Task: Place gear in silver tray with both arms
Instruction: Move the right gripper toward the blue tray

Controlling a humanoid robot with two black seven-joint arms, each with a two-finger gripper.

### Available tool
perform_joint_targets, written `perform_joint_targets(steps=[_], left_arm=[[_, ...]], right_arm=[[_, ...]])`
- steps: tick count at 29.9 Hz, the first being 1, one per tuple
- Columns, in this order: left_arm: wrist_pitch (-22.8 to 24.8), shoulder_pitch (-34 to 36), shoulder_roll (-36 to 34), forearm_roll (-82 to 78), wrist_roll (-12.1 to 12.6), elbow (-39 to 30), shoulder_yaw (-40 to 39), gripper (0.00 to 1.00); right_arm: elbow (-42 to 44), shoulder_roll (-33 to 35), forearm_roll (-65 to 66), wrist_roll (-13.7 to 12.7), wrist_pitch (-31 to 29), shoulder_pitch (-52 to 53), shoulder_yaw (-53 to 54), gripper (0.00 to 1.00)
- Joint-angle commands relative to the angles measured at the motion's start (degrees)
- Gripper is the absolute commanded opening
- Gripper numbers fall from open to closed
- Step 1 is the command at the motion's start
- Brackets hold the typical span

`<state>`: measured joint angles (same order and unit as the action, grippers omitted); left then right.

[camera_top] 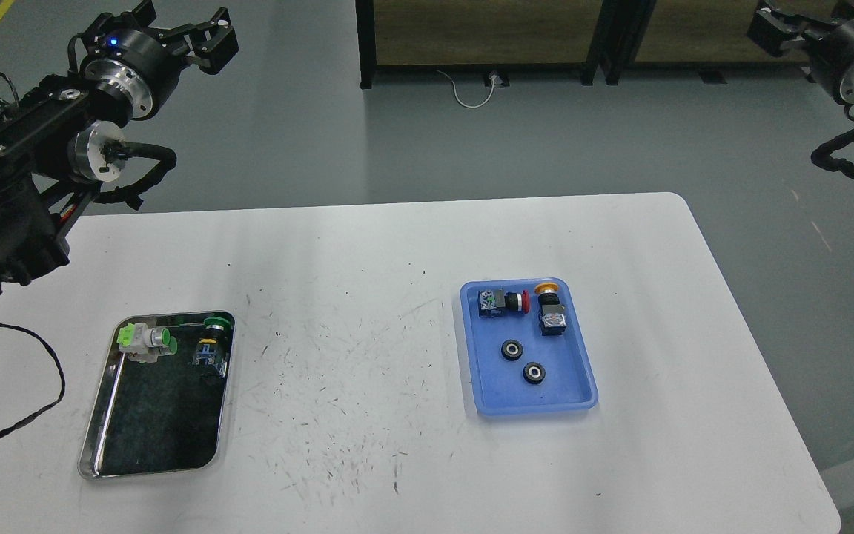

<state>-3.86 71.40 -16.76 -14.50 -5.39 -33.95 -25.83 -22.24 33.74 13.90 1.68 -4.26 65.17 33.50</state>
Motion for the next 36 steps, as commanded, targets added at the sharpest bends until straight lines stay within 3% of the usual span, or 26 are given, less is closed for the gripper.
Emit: perform_joint_targets(steps=[1,11,19,22,28,36], left_arm=[[0.0,-0.1,-0.6,0.0,0.1,0.0,0.1,0.99],[0.1,0.0,-1.8,0.1,1.3,0.4,-3.3,0.99],[5.1,-1.7,-4.7,0.1,-0.8,0.3,-4.3,0.99],[6.0,-1.9,-5.7,0.0,-2.3,-0.1,-3.4,0.99],[11.6,-1.8,-10.2,-0.6,-2.4,-2.1,0.9,0.99],[12.0,-3.0,-18.8,-0.7,-2.9,-11.3,10.6,0.99]], right_arm=[[-0.2,-0.3,0.0,0.1,0.0,-0.2,-0.3,1.00],[-3.6,0.2,0.0,0.1,-1.3,-0.6,-0.6,1.00],[-11.4,0.4,0.4,0.2,-1.4,-3.5,-4.4,1.00],[-15.7,0.6,1.2,0.3,-2.2,-5.0,-7.2,1.00],[-26.9,3.2,2.9,0.1,-5.4,-5.7,-17.0,1.00],[-34.5,1.4,6.7,-0.4,-5.6,-6.5,-29.4,1.00]])
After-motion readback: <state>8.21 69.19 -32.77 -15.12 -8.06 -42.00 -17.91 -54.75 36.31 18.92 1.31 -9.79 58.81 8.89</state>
